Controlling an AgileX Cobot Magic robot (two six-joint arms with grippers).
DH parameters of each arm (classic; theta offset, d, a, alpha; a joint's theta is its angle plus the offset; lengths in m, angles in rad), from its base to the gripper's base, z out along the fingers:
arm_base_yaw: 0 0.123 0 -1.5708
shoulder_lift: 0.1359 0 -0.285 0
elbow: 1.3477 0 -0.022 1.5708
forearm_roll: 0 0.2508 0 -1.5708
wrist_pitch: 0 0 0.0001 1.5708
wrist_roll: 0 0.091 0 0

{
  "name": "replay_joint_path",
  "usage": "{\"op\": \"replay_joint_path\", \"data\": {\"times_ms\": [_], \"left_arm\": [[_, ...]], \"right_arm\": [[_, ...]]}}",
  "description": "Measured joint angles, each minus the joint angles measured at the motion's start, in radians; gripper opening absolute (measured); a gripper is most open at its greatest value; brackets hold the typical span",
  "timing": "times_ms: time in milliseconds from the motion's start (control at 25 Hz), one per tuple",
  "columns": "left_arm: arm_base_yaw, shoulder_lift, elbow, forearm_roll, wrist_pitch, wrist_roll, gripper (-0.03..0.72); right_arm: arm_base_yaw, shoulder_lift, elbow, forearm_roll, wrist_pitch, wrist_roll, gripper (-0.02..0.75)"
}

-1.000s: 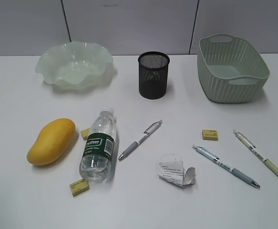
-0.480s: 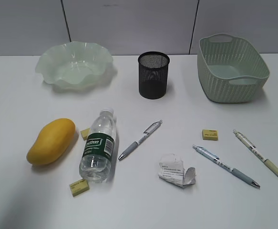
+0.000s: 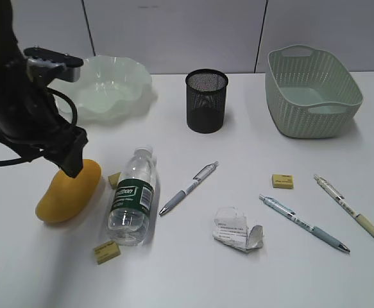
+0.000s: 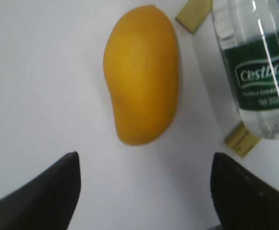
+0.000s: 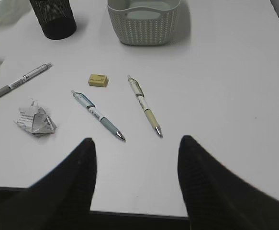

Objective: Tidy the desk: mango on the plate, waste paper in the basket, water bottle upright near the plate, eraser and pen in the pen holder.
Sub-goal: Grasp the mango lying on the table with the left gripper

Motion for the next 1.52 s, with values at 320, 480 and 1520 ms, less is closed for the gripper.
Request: {"op": "replay_joint_path", "data": {"times_ms": [320,480,1520], "left_arm": [[-0.002,0.203,-0.097,-0.009,-0.038,-0.021,0.647],[0.002,0.257,-0.110,-0.009,-0.060,-0.050,0.647],[0.046,0.366,-0.128,-0.070,-0.106,-0.036,0.624]], "right_arm": [[0.000,0.000,0.000,0.000,0.000,0.000,0.438],[0.000,0.000,0.000,0.000,0.000,0.000,0.438],[0.000,0.000,0.000,0.000,0.000,0.000,0.438]]}}
